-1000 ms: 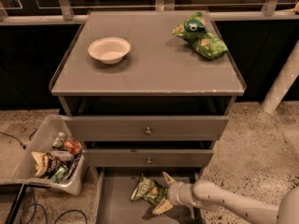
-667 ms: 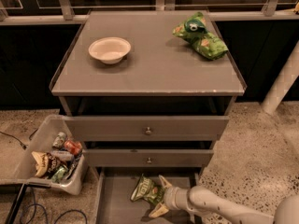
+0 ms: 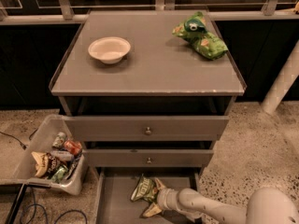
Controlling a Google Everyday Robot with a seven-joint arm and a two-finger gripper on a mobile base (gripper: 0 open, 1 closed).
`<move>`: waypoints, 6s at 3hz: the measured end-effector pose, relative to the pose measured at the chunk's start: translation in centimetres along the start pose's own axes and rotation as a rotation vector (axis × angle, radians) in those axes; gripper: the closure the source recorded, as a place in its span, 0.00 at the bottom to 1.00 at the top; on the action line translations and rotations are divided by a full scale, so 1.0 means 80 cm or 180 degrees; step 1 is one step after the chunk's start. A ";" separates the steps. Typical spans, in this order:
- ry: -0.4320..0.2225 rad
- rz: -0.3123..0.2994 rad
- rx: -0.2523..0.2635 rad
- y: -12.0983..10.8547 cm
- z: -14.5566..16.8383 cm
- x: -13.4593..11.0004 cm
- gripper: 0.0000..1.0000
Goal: Pick green jalapeno chip bag from bottom drawer and place on counter
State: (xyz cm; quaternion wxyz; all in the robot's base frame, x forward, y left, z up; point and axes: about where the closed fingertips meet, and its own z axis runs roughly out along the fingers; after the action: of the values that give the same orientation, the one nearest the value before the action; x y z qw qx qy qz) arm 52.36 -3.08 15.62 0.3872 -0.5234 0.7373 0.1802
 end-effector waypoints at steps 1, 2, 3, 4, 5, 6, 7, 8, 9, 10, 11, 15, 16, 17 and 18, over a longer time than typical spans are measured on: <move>0.0001 -0.0010 0.0004 -0.003 0.004 -0.001 0.00; 0.0001 -0.0010 0.0004 -0.003 0.004 -0.001 0.19; 0.0001 -0.0010 0.0004 -0.003 0.004 -0.001 0.42; 0.0001 -0.0010 0.0004 -0.003 0.004 -0.001 0.65; 0.0001 -0.0010 0.0003 -0.003 0.004 -0.001 0.89; 0.0001 -0.0010 0.0003 -0.003 0.004 -0.001 1.00; 0.0001 -0.0010 0.0003 -0.003 0.004 -0.001 1.00; -0.0042 0.0031 -0.0069 0.002 -0.006 -0.005 1.00; -0.0207 0.0007 -0.0088 0.005 -0.051 -0.031 1.00; -0.0388 -0.0058 0.0013 0.007 -0.125 -0.060 1.00; -0.0435 -0.0143 0.0028 0.013 -0.190 -0.096 1.00; -0.0063 -0.0689 0.0159 -0.054 -0.370 -0.278 1.00; -0.0063 -0.0689 0.0159 -0.054 -0.370 -0.278 1.00; -0.0121 -0.0781 0.0194 -0.048 -0.386 -0.297 1.00; -0.0318 -0.1189 0.0256 -0.018 -0.444 -0.365 1.00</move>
Offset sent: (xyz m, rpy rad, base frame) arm 0.0035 0.0019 -0.0012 -0.0018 -0.0027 0.0009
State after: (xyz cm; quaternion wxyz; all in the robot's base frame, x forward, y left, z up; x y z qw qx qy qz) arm 44.55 -9.04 60.60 0.4706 -0.6257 0.6138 0.1013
